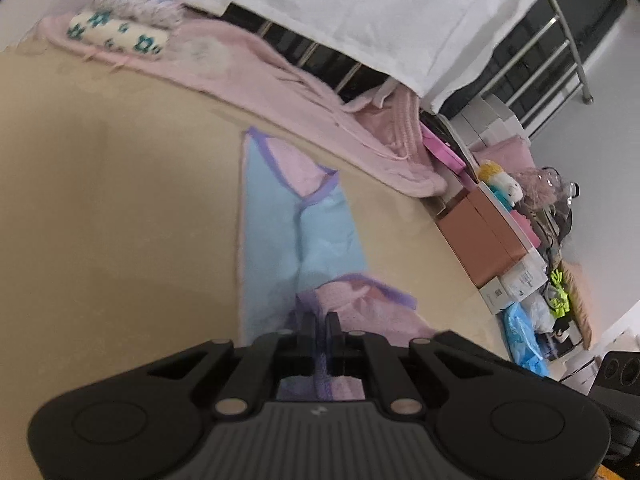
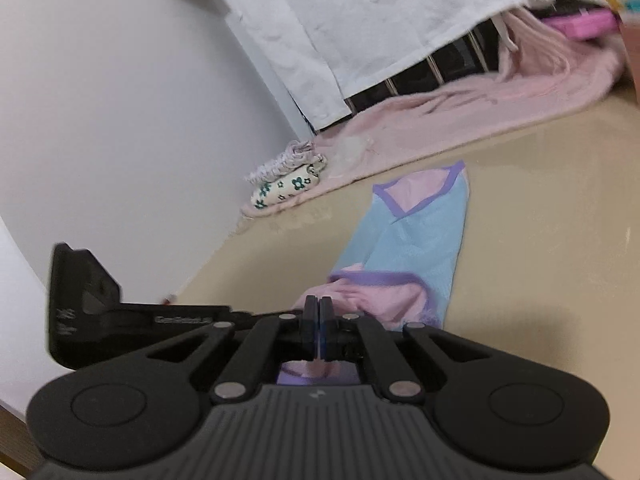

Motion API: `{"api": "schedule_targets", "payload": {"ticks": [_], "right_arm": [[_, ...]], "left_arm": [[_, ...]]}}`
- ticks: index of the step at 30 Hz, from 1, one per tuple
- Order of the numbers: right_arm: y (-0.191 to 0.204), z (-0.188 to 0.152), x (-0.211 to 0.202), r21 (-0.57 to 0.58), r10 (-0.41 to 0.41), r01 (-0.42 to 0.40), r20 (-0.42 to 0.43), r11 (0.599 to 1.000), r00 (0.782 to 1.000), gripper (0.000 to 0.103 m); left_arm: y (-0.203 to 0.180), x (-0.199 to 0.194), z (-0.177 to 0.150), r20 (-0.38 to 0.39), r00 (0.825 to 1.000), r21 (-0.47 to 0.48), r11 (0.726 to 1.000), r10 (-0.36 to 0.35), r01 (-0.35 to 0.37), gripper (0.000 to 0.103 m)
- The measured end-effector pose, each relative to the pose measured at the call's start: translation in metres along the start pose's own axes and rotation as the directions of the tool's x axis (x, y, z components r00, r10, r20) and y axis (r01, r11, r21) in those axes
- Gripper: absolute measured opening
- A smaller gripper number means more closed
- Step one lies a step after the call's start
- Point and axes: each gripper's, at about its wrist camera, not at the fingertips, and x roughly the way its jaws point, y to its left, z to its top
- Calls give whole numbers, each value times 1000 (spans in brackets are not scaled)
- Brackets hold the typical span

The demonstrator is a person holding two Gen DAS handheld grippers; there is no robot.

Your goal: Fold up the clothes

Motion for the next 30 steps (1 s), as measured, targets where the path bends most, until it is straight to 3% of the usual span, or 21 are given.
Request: {"api": "schedule_targets", "payload": {"ticks": [4,8,10,11,12,14,17,21,22,23,24,25,30], "right_arm": [[-23,3,-7,165,67,-72,35,984,997,1],[-35,12,4,307,251,-249,34,918,967,1],[-28,16,6,266,167,-163,5,950,986,7],[-28,16,5,248,133,-128,-4,960,991,18],[-29,16,3,229,99,-93,-13,969,995,36],[-29,13,-1,196,48,-43,-25,980,999,52],[-20,7,2,102,-38,47,-87,994,995,55],[-5,1,25,-11,-99,98,-148,995,984,54],[-2,-1,32,-41,-116,111,-157,993,981,49],[1,-2,38,-69,-136,126,-169,990,976,22],[3,-2,42,-76,-147,135,-181,988,973,3],[4,-1,45,-72,-142,130,-193,989,971,2],[-7,12,28,108,89,-76,-122,991,989,1]], "left_arm": [[-3,-1,-1,10,1000,-20,1000,-20,20,3],[7,-11,1,39,998,-63,997,-40,43,3],[11,-10,2,27,999,-62,998,-22,24,3],[12,-9,1,20,1000,-60,998,-21,22,3],[13,-8,1,14,1000,-57,998,-22,23,3],[14,-5,-1,6,1000,-49,998,-25,26,3],[14,-2,-2,2,999,-46,998,-34,35,3],[16,0,-2,-1,999,-49,998,-37,37,3],[18,0,-2,-4,999,-52,998,-35,35,3],[19,1,-2,-6,999,-55,998,-33,32,3],[21,1,-2,-8,999,-59,998,-31,31,3],[22,1,-2,-8,999,-61,998,-31,30,3],[24,0,-2,-8,999,-69,996,-50,50,3]]}}
